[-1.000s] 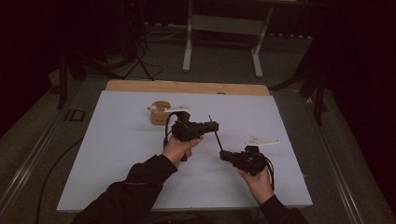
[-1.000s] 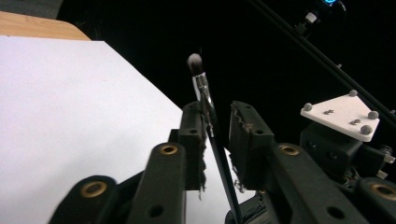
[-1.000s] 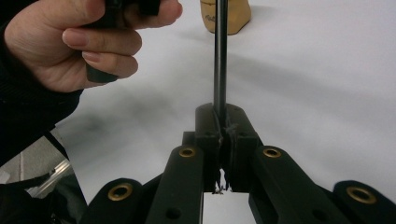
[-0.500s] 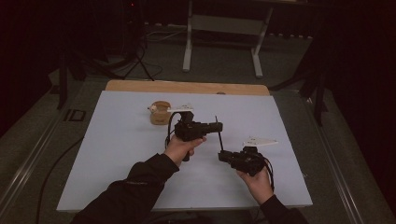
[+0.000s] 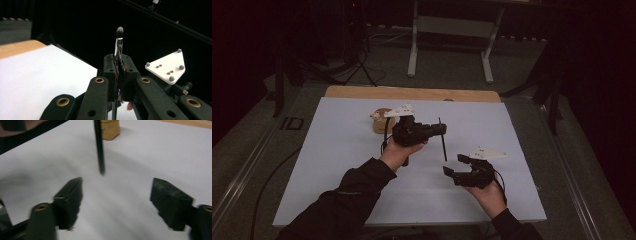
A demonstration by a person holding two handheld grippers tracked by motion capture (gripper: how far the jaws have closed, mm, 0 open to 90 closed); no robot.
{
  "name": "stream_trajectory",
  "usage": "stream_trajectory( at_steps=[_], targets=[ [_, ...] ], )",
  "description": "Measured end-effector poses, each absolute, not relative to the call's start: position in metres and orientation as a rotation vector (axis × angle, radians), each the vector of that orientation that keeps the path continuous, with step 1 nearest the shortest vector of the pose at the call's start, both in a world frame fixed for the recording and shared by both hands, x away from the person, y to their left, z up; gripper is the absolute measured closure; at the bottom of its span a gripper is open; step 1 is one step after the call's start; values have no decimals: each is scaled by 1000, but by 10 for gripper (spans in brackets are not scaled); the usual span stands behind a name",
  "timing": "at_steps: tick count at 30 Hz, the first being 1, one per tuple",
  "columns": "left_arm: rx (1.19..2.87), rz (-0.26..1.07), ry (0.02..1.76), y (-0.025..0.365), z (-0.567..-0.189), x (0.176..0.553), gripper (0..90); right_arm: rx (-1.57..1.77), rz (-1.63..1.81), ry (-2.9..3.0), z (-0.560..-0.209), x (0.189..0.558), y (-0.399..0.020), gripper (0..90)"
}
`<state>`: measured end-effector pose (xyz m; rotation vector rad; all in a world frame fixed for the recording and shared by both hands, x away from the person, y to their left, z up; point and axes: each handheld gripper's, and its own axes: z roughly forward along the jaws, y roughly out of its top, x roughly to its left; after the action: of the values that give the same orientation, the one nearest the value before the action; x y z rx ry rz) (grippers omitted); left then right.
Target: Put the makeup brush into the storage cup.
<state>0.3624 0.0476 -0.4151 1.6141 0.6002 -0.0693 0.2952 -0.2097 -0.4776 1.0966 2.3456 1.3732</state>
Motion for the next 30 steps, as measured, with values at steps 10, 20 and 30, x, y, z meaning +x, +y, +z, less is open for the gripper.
stream_trajectory(
  at_steps=[10, 20, 30],
  targets=[
    [1629, 72, 612, 72, -383, 368, 855, 1097, 1386, 2317, -475, 295, -214, 121],
    [1636, 252, 643, 96, -362, 376, 855, 1048, 1383, 2268, -471, 292, -217, 116],
    [1608, 412, 686, 126, -349, 386, 855, 1016, 1411, 2266, -469, 291, -217, 114]
  ],
)
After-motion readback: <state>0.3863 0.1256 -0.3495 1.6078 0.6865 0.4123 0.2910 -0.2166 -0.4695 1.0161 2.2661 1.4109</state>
